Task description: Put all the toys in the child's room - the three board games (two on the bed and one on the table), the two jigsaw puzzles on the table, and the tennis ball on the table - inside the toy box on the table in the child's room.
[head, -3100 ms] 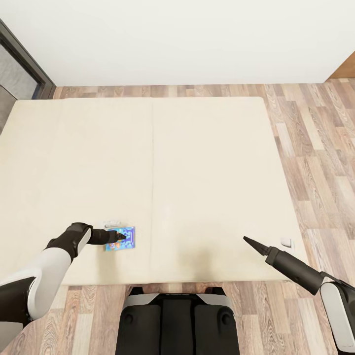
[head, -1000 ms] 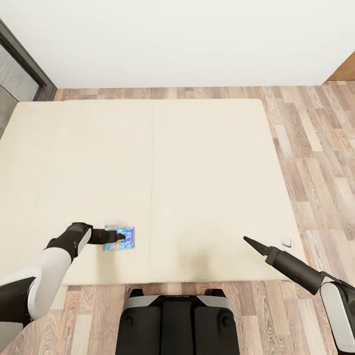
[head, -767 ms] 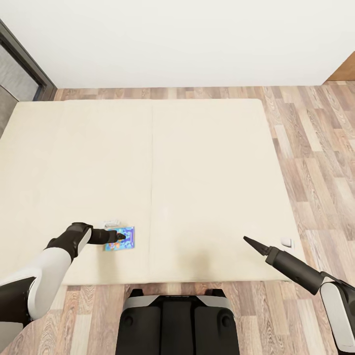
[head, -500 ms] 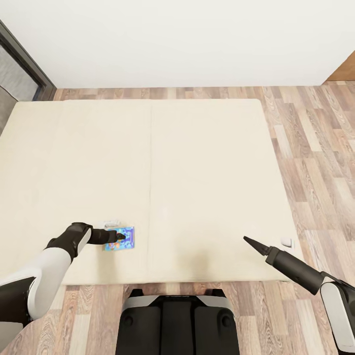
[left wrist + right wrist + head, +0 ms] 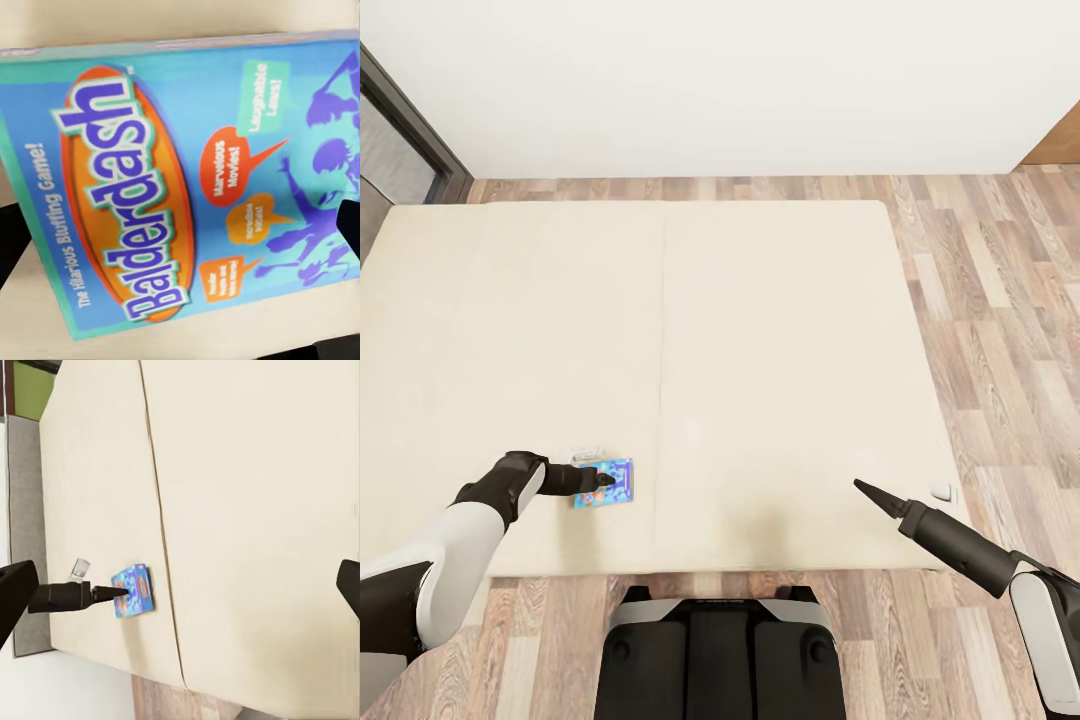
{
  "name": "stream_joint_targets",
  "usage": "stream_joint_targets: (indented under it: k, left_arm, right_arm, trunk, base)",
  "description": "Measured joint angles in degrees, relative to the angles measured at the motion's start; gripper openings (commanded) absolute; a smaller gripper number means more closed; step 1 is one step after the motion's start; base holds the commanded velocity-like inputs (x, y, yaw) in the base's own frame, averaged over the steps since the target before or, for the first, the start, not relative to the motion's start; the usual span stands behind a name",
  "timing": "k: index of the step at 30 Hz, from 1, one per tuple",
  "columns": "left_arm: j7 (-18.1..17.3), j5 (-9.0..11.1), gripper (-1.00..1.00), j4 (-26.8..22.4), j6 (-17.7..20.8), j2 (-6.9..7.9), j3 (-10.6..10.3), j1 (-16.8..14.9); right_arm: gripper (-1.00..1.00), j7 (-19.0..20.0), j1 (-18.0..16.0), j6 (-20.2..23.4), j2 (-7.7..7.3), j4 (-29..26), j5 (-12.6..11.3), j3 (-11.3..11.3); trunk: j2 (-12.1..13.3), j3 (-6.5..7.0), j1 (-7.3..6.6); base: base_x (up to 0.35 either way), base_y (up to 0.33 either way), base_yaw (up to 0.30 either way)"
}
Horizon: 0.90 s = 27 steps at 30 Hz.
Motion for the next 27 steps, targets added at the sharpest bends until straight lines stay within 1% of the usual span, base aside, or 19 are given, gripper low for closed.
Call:
stream_joint_targets:
  k: [16, 27]
  left_arm:
    - [0.00, 0.02, 1.00, 0.00, 0.01, -0.09, 0.13, 0.00]
    - [0.00, 0.02, 1.00, -0.01, 0.02, -0.16, 0.18, 0.00]
  right_arm:
    - [1.00, 0.00, 0.00, 0.00, 0.02, 0.01, 0.00, 0.00]
    - [1.00, 0.00, 0.00, -0.01, 0.00, 0.00, 0.00, 0.01]
  trunk:
    - [0.00, 0.00, -0.01]
    - [-0.01, 0.00, 0.00]
  base:
    - [-0.011, -0.067, 0.000]
    - [0.000, -0.007, 0.000]
